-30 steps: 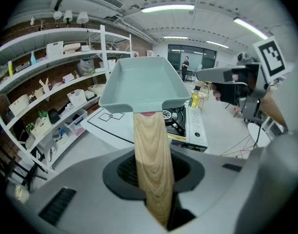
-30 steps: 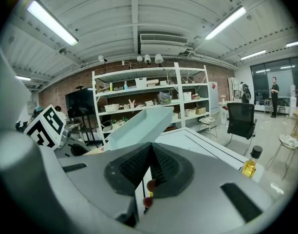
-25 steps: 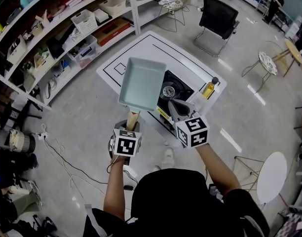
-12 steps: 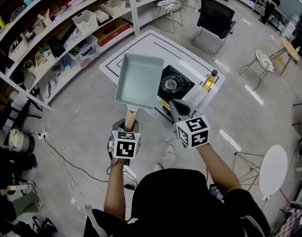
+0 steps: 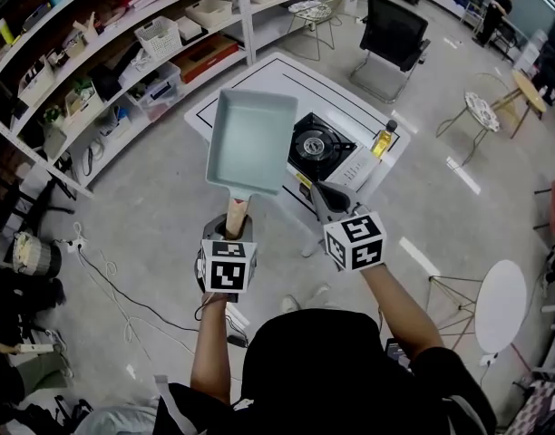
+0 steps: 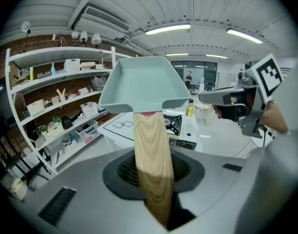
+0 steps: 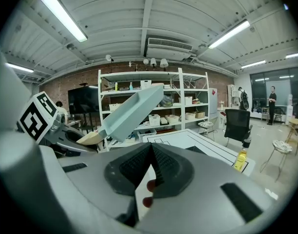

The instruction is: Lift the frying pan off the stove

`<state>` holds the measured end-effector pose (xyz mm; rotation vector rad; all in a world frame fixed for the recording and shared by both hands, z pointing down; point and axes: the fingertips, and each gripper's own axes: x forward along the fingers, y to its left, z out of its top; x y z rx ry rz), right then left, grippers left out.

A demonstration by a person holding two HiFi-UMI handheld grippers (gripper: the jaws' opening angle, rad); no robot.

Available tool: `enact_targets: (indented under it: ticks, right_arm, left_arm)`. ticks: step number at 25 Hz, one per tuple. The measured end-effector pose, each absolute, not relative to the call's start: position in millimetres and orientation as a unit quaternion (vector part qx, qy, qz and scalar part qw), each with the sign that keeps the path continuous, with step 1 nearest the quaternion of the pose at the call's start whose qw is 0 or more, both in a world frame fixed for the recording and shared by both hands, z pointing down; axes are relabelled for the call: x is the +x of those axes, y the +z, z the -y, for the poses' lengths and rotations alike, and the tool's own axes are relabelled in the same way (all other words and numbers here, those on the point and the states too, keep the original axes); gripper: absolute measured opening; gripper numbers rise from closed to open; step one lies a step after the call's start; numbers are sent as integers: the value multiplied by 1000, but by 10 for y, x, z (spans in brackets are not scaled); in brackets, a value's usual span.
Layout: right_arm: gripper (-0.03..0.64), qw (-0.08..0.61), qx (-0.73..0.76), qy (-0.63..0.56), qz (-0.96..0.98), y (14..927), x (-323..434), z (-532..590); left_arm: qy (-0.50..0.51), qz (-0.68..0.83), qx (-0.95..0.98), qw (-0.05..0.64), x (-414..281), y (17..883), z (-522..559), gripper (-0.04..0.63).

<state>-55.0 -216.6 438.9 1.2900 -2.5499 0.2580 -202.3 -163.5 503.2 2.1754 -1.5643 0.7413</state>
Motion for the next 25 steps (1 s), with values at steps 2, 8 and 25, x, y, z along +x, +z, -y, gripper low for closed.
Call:
enact_targets:
  ticks: [2,8,25]
  right_arm:
    - [2,135,445,88,881,4358,-540,2129]
    - [2,128,442,79,884,4243,-434,2022]
    - [2,120,423,83,894,4207,192,1284]
  left_arm:
    - [262,556,768,178,-2021,4952,1588,95]
    - [254,569,763,173,-1943,4790,1476,95]
    - [232,598,749,165,-1272,4558,755,95]
